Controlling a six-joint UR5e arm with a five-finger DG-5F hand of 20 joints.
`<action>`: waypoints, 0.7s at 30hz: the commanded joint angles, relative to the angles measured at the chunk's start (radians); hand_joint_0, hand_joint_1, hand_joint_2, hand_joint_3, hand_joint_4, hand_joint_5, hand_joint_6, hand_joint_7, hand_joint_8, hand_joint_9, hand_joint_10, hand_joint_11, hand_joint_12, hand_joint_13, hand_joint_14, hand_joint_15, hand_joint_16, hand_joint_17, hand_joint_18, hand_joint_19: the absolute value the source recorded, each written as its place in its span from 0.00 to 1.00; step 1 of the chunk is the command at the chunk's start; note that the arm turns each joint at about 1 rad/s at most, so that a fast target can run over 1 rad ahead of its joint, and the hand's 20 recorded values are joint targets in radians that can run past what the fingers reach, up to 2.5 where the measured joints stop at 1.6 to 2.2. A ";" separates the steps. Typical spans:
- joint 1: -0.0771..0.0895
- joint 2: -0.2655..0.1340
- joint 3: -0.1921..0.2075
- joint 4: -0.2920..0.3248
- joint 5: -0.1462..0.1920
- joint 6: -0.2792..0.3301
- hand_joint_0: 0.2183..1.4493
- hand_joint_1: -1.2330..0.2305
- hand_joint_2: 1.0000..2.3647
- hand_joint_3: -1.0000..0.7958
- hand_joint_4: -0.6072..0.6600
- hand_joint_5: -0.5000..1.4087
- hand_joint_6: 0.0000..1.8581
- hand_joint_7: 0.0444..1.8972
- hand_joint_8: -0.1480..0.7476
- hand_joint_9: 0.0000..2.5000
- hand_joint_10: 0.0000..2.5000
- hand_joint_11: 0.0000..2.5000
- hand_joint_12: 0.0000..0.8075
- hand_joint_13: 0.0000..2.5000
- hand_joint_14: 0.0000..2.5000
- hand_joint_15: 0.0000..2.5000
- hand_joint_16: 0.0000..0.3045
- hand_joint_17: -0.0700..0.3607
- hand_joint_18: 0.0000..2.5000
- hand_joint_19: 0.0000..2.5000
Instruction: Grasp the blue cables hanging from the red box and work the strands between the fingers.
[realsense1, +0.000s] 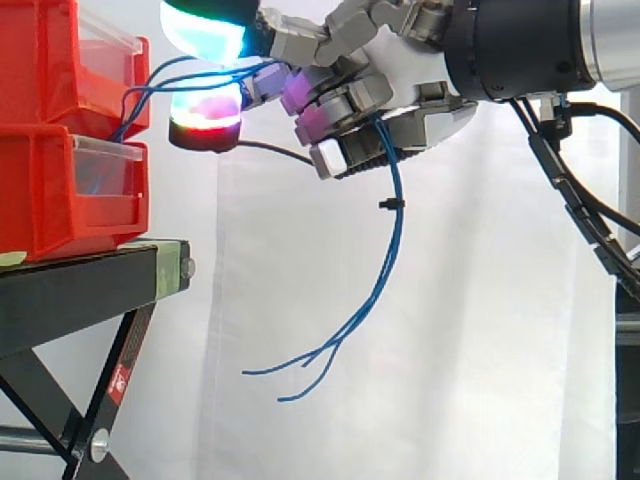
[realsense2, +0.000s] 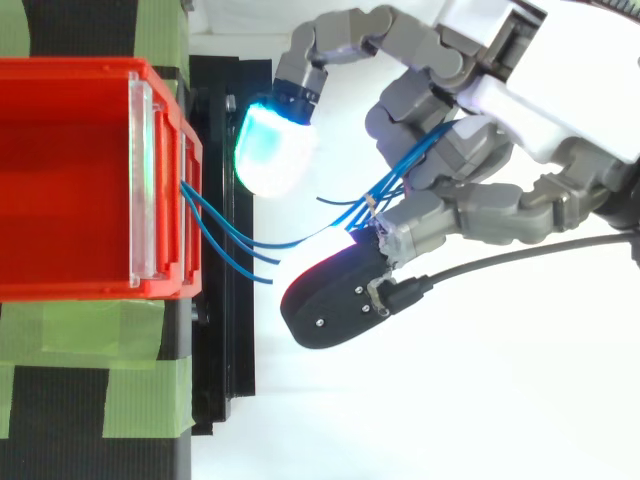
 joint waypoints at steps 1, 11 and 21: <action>0.000 0.000 0.000 0.000 -0.004 0.002 0.62 0.27 0.00 0.00 0.67 0.16 0.41 0.53 0.72 0.69 1.00 1.00 0.73 0.74 1.00 0.63 0.76 0.57 0.98 0.29; -0.003 0.000 0.000 -0.002 -0.055 -0.003 0.63 0.31 0.00 0.00 0.68 0.16 0.52 0.50 0.72 0.69 1.00 1.00 0.73 0.74 1.00 0.63 0.76 0.57 0.98 0.29; 0.002 0.001 0.000 -0.008 -0.076 -0.037 0.62 0.35 0.01 0.13 0.68 0.16 0.63 0.47 0.72 0.69 1.00 1.00 0.73 0.74 1.00 0.63 0.76 0.57 0.98 0.29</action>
